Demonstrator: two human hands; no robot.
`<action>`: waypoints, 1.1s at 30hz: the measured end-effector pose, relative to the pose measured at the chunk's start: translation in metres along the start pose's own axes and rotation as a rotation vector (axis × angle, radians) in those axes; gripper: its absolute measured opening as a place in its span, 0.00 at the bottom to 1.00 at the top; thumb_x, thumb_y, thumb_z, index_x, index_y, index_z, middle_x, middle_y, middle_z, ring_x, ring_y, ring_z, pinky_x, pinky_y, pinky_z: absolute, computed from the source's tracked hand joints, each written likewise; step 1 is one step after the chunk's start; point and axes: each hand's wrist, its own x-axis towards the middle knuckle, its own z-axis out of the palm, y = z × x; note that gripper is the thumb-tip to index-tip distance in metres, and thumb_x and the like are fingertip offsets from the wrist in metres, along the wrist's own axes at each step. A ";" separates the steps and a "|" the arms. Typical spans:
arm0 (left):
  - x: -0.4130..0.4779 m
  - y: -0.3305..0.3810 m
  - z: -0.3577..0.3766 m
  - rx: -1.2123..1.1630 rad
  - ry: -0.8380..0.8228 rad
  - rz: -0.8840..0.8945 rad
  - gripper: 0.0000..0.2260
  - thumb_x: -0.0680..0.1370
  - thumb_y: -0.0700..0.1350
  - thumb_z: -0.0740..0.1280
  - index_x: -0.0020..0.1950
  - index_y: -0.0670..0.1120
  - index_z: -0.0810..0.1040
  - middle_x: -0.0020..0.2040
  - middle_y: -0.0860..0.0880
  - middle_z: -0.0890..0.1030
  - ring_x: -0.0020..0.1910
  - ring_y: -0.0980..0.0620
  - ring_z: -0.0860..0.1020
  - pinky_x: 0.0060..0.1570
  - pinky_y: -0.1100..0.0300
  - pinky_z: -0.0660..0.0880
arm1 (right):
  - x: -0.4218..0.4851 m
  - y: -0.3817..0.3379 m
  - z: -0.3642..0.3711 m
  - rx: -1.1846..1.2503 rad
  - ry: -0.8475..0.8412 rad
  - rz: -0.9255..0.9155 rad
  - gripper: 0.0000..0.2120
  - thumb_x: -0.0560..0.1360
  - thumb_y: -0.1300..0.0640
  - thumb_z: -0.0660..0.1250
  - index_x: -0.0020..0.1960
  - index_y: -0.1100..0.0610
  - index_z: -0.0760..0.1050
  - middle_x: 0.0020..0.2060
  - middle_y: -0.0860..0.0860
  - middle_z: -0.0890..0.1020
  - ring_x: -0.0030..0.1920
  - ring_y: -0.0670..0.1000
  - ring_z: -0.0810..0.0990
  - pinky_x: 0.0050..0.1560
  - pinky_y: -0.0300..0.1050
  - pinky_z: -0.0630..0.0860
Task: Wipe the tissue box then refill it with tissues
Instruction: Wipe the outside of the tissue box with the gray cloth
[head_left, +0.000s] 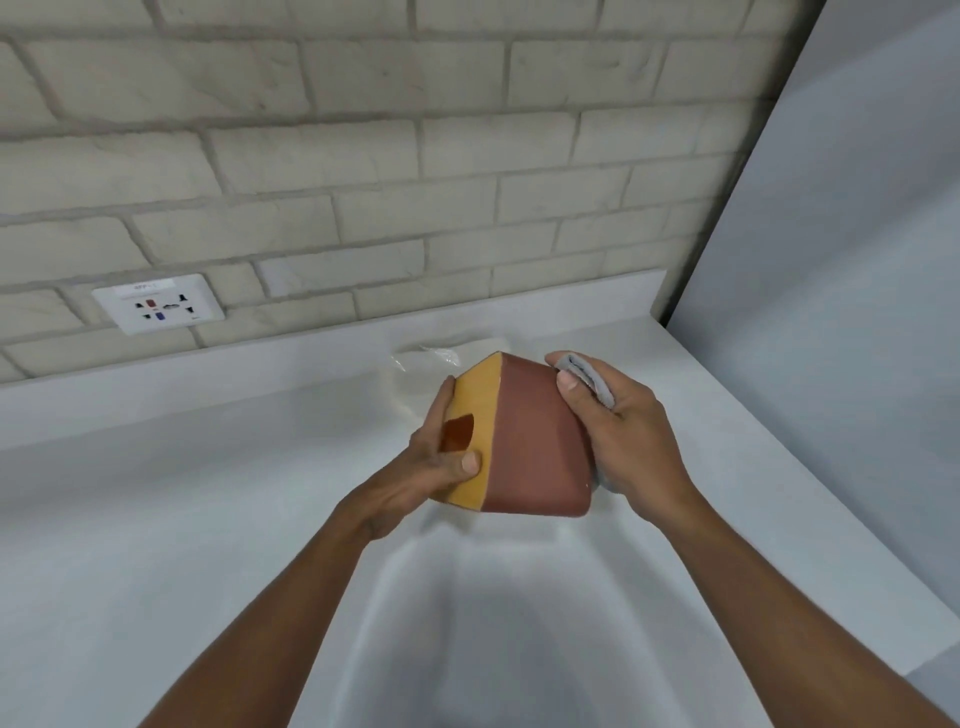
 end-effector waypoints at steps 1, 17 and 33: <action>-0.001 0.002 0.004 -0.028 0.034 -0.028 0.70 0.48 0.83 0.72 0.83 0.67 0.40 0.79 0.58 0.60 0.77 0.51 0.67 0.62 0.59 0.73 | 0.002 0.001 0.000 0.015 -0.012 0.020 0.10 0.79 0.44 0.65 0.58 0.40 0.81 0.52 0.37 0.84 0.53 0.39 0.81 0.52 0.39 0.75; 0.007 -0.042 -0.006 0.346 0.154 -0.012 0.34 0.62 0.62 0.85 0.64 0.62 0.75 0.69 0.54 0.68 0.68 0.53 0.72 0.67 0.55 0.73 | 0.023 0.023 0.004 0.129 -0.058 0.216 0.12 0.79 0.43 0.65 0.53 0.49 0.81 0.49 0.49 0.86 0.51 0.49 0.84 0.57 0.50 0.78; 0.026 0.008 -0.009 0.558 0.061 0.243 0.57 0.54 0.74 0.80 0.70 0.75 0.44 0.76 0.65 0.52 0.79 0.53 0.57 0.78 0.44 0.64 | 0.058 0.031 -0.013 0.165 -0.206 0.288 0.10 0.82 0.52 0.63 0.56 0.53 0.82 0.52 0.54 0.85 0.51 0.51 0.83 0.56 0.50 0.79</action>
